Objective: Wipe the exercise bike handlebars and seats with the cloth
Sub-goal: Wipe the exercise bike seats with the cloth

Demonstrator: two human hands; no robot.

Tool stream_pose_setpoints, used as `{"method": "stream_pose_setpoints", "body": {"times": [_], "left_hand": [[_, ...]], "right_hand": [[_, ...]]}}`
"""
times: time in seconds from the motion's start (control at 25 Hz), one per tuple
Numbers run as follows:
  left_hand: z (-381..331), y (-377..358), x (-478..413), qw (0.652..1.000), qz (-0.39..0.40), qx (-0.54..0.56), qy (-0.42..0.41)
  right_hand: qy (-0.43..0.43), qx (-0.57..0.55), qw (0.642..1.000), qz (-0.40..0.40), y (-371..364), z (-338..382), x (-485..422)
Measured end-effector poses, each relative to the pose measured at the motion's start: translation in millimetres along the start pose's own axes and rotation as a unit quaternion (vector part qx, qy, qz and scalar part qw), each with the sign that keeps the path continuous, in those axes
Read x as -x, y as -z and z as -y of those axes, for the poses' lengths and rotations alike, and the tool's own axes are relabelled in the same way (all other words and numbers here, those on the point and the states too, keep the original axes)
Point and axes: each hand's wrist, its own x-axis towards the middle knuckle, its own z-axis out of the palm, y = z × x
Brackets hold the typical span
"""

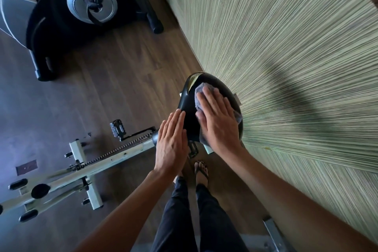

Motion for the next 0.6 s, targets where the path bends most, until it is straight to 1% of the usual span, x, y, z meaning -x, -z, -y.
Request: {"method": "stream_pose_setpoints", "body": {"times": [0.08,0.16,0.28,0.36,0.48,0.6], "left_hand": [[0.0,0.8,-1.1,1.0,0.003,0.003,0.0],[1.7,2.4,-1.6,1.0,0.006,0.003,-0.002],[4.0,5.9,-1.2,1.0,0.018,0.004,-0.011],[4.2,7.2,-0.4,1.0,0.025,0.0,-0.017],[6.0,6.8,-1.2,0.999,0.028,-0.002,-0.021],[5.8,6.9,-1.7,0.999,0.029,0.002,-0.021]], "right_hand": [[0.018,-0.043,0.998,0.03,5.9,2.4,10.8],[0.002,-0.079,0.995,0.062,17.1,-1.4,9.0],[0.02,-0.044,0.996,0.081,20.3,-4.9,19.4],[0.021,-0.019,0.998,0.057,14.0,-3.2,24.2],[-0.015,0.004,1.0,0.013,3.4,5.5,11.8],[-0.007,0.014,0.999,-0.027,-6.5,5.5,6.2]]}}
